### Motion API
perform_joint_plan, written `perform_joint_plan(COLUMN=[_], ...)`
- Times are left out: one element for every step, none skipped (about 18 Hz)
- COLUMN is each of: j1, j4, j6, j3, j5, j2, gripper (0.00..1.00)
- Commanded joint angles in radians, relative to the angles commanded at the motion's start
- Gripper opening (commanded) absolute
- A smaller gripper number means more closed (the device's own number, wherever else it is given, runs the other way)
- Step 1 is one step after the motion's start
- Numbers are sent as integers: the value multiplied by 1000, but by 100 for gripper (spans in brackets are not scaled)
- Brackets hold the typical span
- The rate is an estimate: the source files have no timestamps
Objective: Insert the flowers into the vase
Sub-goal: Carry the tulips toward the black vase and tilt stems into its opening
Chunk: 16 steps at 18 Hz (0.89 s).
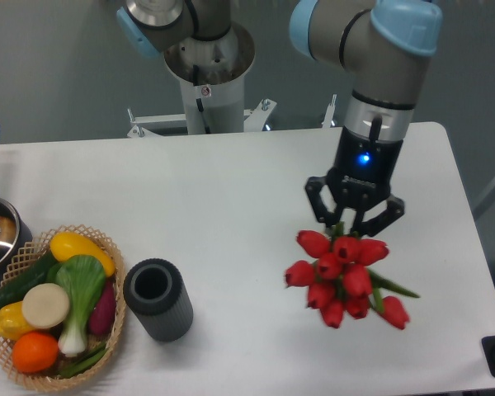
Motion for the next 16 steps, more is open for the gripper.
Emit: perform_joint_plan(j1=[-6, -14, -31, -41, -58, -67, -66, -66, -66, -66, -66, -66, -66, -71, -75, -81], j4=[15, 29, 49, 83, 129, 162, 178, 181, 184, 192, 201, 206, 212, 212, 212, 212], j6=[-5, -5, -6, -11, -22, -34, -38, -37, -37, -35, -35, -29, -28, -28, -29, -28], j3=[-2, -2, -5, -6, -11, -12, -12, -12, -12, -14, -14, -14, -12, -12, -12, -11], j5=[-8, -9, -9, -15, -46, -101, -158, -205, -247, -282, -316, -350, -379, -393, -397, -402], j2=[0, 0, 0, 0, -5, -11, -20, -28, -29, -31, -34, -43, -48, -51, -57, -61], gripper=[0, 0, 0, 0, 0, 0, 0, 0, 0, 0, 0, 0, 0, 0, 0, 0])
